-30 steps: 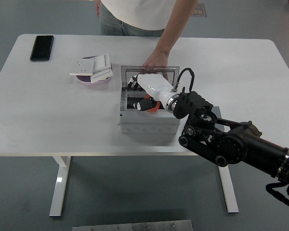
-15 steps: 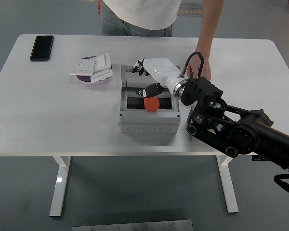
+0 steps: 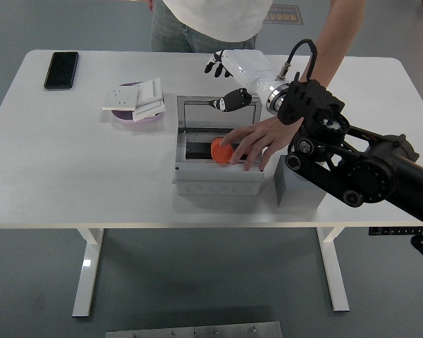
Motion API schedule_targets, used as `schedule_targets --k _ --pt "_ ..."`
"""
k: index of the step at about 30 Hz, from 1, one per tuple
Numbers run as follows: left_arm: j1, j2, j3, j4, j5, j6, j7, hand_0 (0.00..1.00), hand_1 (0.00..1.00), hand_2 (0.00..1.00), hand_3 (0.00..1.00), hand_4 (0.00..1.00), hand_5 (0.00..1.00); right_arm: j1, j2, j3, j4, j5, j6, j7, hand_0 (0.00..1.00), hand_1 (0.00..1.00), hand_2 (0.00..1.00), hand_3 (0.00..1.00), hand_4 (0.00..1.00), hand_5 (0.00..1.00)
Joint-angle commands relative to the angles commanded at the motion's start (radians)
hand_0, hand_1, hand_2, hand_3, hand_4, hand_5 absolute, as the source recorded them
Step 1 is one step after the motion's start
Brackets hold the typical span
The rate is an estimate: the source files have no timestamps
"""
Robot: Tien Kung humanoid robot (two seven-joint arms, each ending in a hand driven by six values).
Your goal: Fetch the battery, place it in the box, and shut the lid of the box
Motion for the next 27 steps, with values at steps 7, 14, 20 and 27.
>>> schedule_targets --k 7,14,20,27 --pt "-0.005 0.0 -0.001 0.0 0.002 0.0 0.001 0.587 0.736 0.589 0.544 0.535 0.051 -0.001 -0.001 0.01 -0.011 0.008 0.0 -0.001 0.57 0.607 0.637 0.709 0.84 0.227" --pt "-0.009 0.0 -0.002 0.0 0.006 -0.001 0.002 0.587 0.734 0.589 0.544 0.537 0.053 -0.006 0.006 0.023 -0.02 0.052 -0.009 0.003 0.6 0.625 0.652 0.72 0.873 0.599" --pt "-0.012 0.0 -0.004 0.0 0.01 -0.001 0.003 0.587 0.734 0.588 0.544 0.538 0.053 -0.009 0.015 0.031 -0.031 0.084 -0.015 0.004 0.718 0.706 0.71 0.751 0.912 0.998" --pt "-0.018 -0.001 -0.007 0.0 0.017 -0.002 0.005 0.587 0.734 0.587 0.544 0.537 0.052 -0.016 0.035 0.037 -0.064 0.141 -0.034 0.018 0.787 0.737 0.747 0.762 0.869 0.998"
